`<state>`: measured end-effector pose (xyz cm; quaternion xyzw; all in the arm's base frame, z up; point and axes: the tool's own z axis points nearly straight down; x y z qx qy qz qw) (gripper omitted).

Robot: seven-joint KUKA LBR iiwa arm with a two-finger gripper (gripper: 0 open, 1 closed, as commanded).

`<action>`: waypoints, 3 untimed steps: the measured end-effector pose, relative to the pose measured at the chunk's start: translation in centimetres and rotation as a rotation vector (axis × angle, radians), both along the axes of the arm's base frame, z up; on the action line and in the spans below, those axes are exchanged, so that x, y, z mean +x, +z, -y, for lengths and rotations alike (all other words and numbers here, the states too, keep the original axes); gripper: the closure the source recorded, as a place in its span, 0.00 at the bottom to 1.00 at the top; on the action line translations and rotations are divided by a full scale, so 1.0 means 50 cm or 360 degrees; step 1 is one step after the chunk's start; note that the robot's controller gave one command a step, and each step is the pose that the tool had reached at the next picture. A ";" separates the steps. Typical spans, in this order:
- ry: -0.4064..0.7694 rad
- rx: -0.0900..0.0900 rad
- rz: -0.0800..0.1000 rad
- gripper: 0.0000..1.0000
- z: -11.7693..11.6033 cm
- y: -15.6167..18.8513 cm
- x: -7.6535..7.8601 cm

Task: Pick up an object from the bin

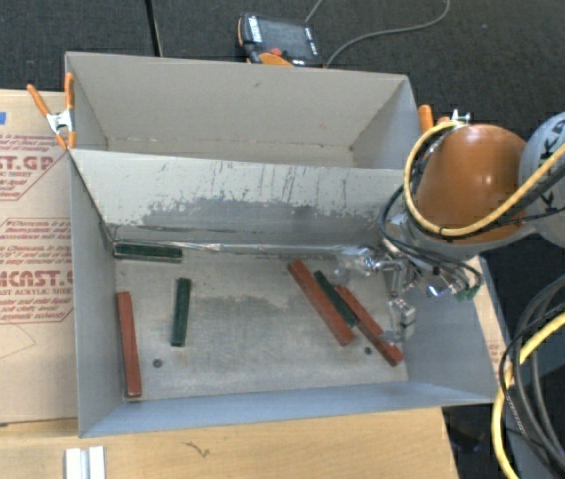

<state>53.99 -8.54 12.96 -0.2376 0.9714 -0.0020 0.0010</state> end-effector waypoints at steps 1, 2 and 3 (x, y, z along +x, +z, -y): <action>0.0459 0.0008 0.0002 0.00 -0.058 -0.120 0.058; 0.0195 0.0008 0.0001 0.00 -0.021 -0.119 0.078; -0.0094 0.0008 0.0007 0.00 -0.019 0.007 0.107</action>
Offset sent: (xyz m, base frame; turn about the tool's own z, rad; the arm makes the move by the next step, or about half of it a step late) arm 0.0279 0.0272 -0.0596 -0.2887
